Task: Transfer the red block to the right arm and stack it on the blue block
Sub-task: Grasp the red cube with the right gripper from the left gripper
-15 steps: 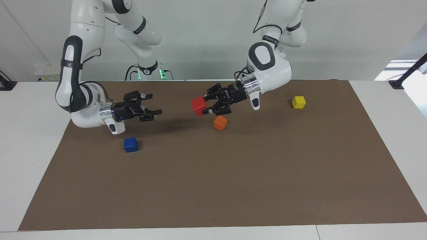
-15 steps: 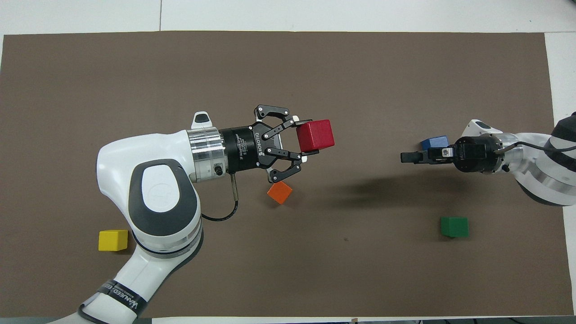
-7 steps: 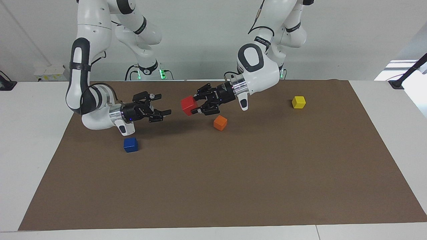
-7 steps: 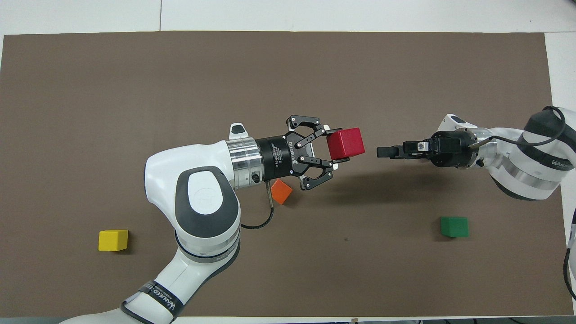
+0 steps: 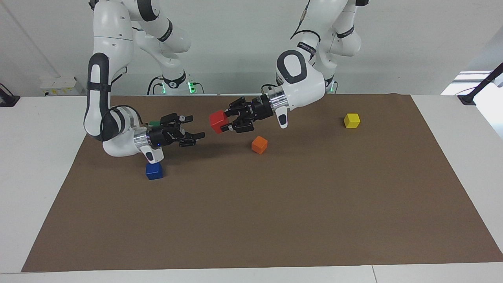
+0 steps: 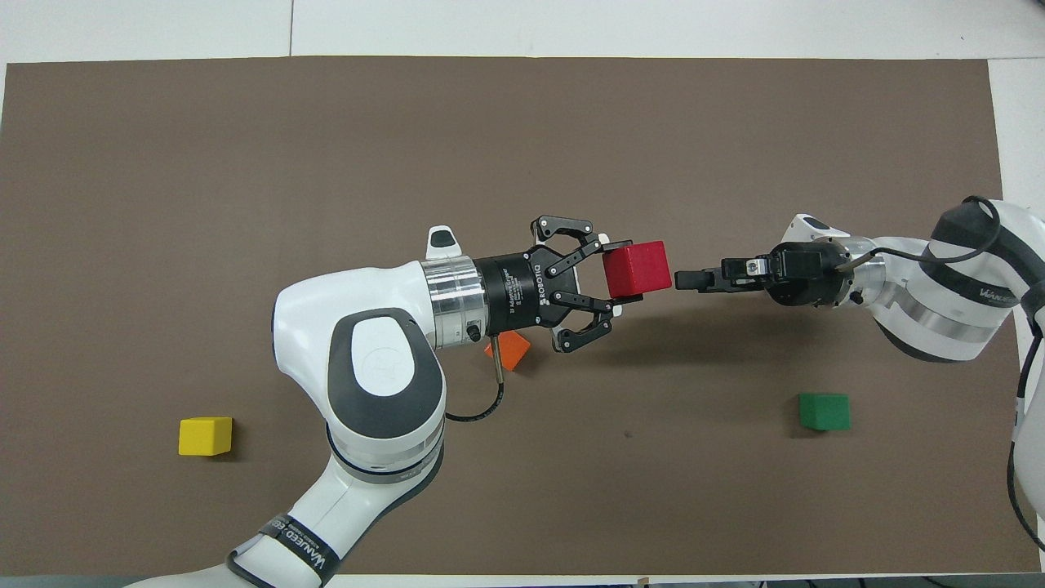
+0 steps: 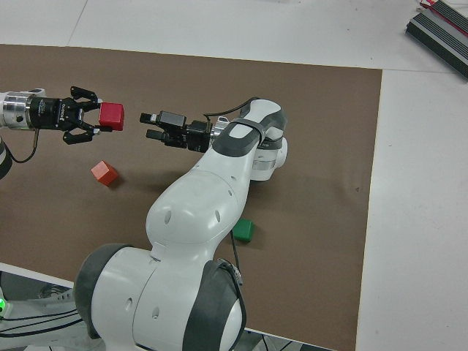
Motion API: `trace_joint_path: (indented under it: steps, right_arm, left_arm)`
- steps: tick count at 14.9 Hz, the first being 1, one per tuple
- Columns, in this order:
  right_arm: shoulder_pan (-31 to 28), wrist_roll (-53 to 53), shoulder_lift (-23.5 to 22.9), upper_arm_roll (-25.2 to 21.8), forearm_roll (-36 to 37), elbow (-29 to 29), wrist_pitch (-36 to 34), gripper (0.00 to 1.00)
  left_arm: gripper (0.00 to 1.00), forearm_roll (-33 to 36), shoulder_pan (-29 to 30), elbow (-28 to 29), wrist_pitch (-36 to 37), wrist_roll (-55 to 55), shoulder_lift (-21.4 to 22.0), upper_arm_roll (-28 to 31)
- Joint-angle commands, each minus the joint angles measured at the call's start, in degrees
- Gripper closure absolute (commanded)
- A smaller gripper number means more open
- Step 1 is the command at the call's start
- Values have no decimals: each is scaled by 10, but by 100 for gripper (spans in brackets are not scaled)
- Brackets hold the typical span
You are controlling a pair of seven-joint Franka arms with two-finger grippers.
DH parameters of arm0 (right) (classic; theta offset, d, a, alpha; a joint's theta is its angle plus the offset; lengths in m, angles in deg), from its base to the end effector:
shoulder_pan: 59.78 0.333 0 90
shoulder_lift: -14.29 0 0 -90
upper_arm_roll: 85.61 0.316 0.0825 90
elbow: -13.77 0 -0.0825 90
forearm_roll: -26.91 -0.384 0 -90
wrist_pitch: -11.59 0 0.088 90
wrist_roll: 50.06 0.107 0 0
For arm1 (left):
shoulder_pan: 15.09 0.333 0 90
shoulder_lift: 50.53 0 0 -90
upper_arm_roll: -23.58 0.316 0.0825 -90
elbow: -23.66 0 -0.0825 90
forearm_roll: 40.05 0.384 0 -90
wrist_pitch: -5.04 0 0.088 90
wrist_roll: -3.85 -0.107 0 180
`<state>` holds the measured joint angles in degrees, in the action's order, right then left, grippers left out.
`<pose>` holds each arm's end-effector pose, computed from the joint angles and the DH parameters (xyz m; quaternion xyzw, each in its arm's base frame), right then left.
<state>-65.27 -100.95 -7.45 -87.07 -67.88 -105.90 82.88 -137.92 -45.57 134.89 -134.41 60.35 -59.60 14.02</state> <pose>0.5483 0.0641 0.3146 -0.5951 -0.0153 -0.0001 0.8035 0.4787 -0.4003 0.4414 0.5635 0.5714 -0.3690 0.4688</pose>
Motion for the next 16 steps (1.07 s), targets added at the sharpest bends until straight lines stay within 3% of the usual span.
trace_joint_path:
  steps: [1, 16]
  right_arm:
    - [17, -12, -7, 0, -27, 1, -5, 0]
    - [66, -13, -6, 0, -80, 1, 17, 0]
  left_arm:
    - [100, -17, -10, -7, -13, -18, -3, 2]
    - [100, -18, -17, -7, -22, -19, -4, 2]
